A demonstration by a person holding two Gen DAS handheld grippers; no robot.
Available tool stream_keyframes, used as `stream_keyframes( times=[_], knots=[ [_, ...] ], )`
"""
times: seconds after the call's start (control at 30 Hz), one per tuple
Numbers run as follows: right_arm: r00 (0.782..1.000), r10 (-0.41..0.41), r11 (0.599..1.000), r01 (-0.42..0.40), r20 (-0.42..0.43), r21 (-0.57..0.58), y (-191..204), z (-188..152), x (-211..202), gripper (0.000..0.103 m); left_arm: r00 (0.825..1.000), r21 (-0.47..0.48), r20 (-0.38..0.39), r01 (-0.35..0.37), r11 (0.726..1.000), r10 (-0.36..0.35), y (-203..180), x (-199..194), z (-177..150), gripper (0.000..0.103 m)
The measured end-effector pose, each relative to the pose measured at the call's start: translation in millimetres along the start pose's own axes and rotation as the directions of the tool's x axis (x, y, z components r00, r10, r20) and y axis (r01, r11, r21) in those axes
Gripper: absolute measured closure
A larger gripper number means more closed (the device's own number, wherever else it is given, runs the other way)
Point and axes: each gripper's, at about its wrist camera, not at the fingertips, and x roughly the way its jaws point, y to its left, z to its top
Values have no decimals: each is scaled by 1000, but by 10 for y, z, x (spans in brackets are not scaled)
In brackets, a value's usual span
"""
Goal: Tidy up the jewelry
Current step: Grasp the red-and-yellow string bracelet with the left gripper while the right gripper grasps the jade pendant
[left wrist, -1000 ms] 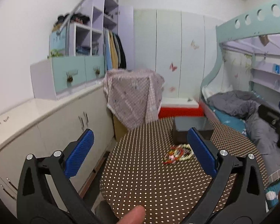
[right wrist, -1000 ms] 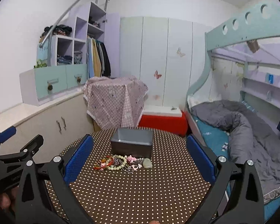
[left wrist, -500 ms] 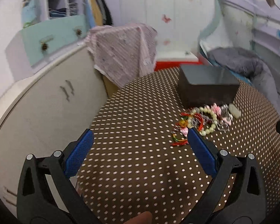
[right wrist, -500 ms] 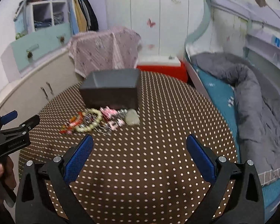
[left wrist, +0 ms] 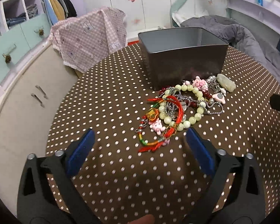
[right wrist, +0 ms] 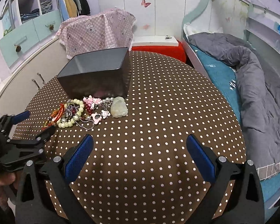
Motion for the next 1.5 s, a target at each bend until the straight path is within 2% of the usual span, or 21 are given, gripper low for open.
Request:
stream_keyframes(
  times=[0.07, 0.13, 0.2, 0.3, 0.37, 0.43, 0.73, 0.93, 1.03, 1.07, 1.17, 1.2, 1.23, 1.27, 1.3, 1.37, 1.5],
  knots=[
    [1000, 3, 1000, -3, -9, -4, 19, 25, 38, 8, 999, -2, -14, 31, 1000, -31, 6, 56, 19, 26],
    [1000, 9, 1000, -9, -17, -10, 37, 41, 79, 8, 997, -1, -33, 70, 998, -70, 11, 115, 34, 52],
    [1000, 13, 1000, -13, -24, -14, 49, 59, 107, 8, 993, -17, -35, 113, 993, -114, 25, 146, 52, 71],
    [1000, 17, 1000, -17, -25, -18, 51, 78, 111, 8, 983, -59, 7, 182, 981, -182, 117, 52, 68, 84],
    [999, 16, 1000, -16, -29, -20, 46, 96, 131, 8, 978, -81, 26, 208, 975, -207, 177, -8, 76, 85],
    [999, 17, 1000, -18, -33, -15, 41, 110, 156, 8, 976, -82, 29, 215, 973, -214, 193, -10, 91, 91],
    [999, 28, 999, -29, -46, -15, -46, 232, 359, 8, 974, -142, 84, 222, 965, -212, 386, -202, 16, 92],
    [996, 46, 994, -53, -80, -93, 87, 399, 613, 8, 974, -165, 99, 217, 962, -203, 505, -288, -33, 92],
    [994, 48, 988, -62, -102, -144, 180, 453, 736, 14, 977, -174, 88, 207, 963, -194, 532, -276, -63, 92],
    [993, 37, 986, -54, -111, -158, 197, 462, 778, 18, 978, -173, 80, 206, 963, -194, 532, -263, -66, 92],
    [992, 52, 986, -70, -118, -148, 190, 500, 792, 21, 984, -174, 65, 177, 969, -168, 535, -244, -89, 88],
    [992, 58, 986, -75, -116, -149, 186, 496, 788, 23, 986, -173, 63, 166, 971, -157, 542, -243, -86, 62],
    [990, 75, 985, -92, -117, -147, 181, 487, 783, 28, 989, -172, 69, 143, 975, -133, 537, -256, -88, 18],
    [989, 89, 984, -106, -119, -144, 180, 487, 784, 36, 990, -169, 92, 125, 978, -111, 532, -292, -93, 10],
    [988, 95, 983, -112, -119, -143, 181, 488, 780, 46, 986, -154, 129, 124, 980, -105, 501, -347, -92, 9],
    [989, 83, 984, -101, -119, -150, 183, 476, 774, 53, 984, -125, 124, 146, 981, -130, 434, -342, -73, 9],
    [990, 84, 982, -102, -117, -159, 181, 498, 803, 54, 989, -74, 90, 122, 990, -115, 323, -150, -55, 9]
  ],
)
